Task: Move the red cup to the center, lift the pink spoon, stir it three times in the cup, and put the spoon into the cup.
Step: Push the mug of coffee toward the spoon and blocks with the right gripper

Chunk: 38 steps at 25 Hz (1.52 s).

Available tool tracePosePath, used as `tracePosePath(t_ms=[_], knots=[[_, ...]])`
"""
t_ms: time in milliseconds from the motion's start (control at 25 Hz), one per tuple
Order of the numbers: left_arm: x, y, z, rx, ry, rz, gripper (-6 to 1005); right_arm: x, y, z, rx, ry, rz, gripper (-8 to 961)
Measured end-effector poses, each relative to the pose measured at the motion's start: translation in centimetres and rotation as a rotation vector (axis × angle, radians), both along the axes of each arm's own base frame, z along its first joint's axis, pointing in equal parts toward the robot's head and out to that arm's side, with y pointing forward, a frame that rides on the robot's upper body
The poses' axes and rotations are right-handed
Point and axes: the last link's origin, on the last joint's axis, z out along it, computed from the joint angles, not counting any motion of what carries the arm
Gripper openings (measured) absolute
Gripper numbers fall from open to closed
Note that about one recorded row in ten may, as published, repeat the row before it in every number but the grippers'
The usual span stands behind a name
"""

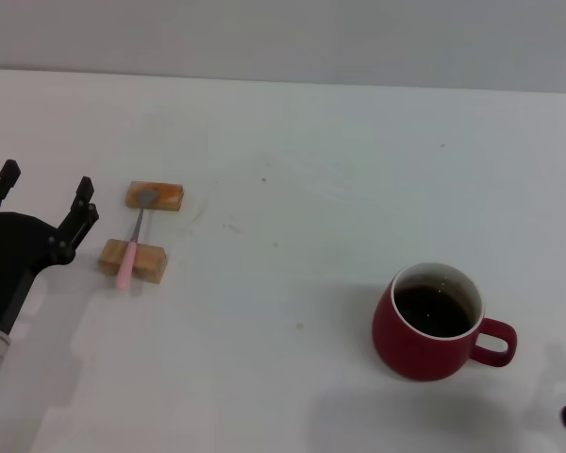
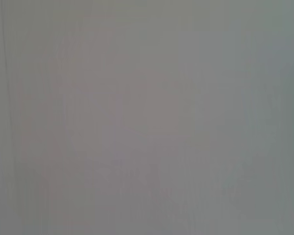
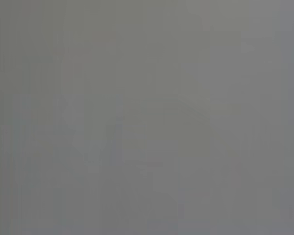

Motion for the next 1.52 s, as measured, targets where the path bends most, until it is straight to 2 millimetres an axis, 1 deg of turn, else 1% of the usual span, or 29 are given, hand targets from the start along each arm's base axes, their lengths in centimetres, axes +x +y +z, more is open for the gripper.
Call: tracePosePath(t_ms=[80,320,440,640,1040,1280,1520], knots=[[0.0,0.1,0.0,0.000,0.000,-0.002,861,-0.2,0.0,-0.5,-0.029,0.015,-0.009,0],[0.1,0.1,0.0,-0.002,0.002,-0.004,861,-0.4,-0.2,-1.1,-0.061,0.038,-0.020,0],[0.1,0.1,0.0,-0.002,0.001,-0.005,861,-0.4,-0.4,-1.1,-0.062,0.053,-0.032,0],[0.4,0.3,-0.1,-0.001,-0.003,-0.015,861,-0.2,-0.4,-1.5,-0.095,0.127,-0.049,0],[0.7,0.8,-0.1,-0.002,0.000,-0.026,861,0.2,-0.8,-2.8,-0.186,0.139,-0.088,0],[0.7,0.8,-0.1,-0.003,0.000,-0.027,861,0.3,-0.6,-3.3,-0.220,0.139,-0.100,0],[0.6,0.7,-0.1,-0.005,0.001,-0.025,860,0.1,0.3,-3.8,-0.253,0.137,-0.085,-1]])
